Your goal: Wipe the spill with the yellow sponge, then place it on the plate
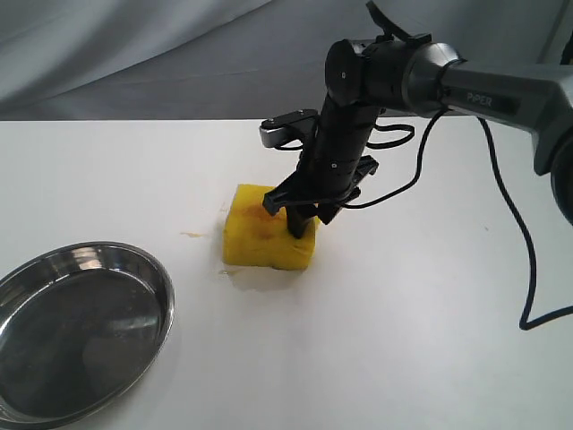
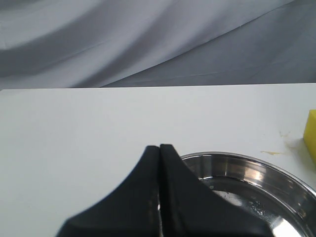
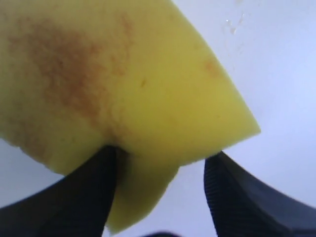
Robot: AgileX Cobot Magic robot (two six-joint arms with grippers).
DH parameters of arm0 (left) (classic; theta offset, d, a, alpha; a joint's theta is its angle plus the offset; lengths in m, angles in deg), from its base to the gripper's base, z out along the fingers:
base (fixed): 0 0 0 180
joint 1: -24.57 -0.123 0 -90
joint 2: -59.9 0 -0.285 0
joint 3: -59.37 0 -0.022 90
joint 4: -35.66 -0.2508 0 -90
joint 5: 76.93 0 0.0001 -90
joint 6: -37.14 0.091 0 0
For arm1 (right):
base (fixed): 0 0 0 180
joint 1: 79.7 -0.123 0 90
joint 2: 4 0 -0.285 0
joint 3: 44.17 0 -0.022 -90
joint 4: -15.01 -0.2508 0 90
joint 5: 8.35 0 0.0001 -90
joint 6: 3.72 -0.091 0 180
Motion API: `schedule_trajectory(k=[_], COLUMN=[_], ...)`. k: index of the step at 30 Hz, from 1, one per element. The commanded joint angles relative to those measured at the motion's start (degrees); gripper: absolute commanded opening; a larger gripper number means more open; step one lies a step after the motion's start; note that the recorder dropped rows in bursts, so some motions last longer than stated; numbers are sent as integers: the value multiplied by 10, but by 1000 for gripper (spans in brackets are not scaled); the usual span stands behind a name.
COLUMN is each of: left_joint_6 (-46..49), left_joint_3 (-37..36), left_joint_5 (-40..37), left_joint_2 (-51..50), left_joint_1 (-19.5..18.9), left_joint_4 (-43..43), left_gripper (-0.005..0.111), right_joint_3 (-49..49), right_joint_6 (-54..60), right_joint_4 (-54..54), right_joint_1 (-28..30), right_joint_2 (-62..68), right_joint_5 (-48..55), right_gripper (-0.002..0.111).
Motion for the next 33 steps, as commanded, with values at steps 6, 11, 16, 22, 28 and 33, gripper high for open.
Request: schedule_trajectory(k=[6,11,16,22,28,33], left_joint_6=[-3,-3,-3,-3,-3,-3], left_joint_3=[-3,-3,-3,-3,-3,-3], left_joint_5=[-1,-1,-1,-1,-1,-1], left_joint_2=[1,1,1,1,1,1], left_joint_1=[3,3,3,3,3,3], left_joint_4=[-2,-2,-2,-2,-2,-2], left_gripper=[0,0,0,0,0,0], right_joint_3=[3,3,3,3,3,3], right_joint_6=[1,1,27,139,182,149], right_joint_4=[4,2,-40,-73,-35,19], right_joint_1=[2,2,-5,-41,-93,-108], right_joint_2=[-22,-57,-74,-62,-35,-9], right_joint_5=[12,-11,-35,-73,-145,-150], right_gripper=[56,56,55,57,74,80])
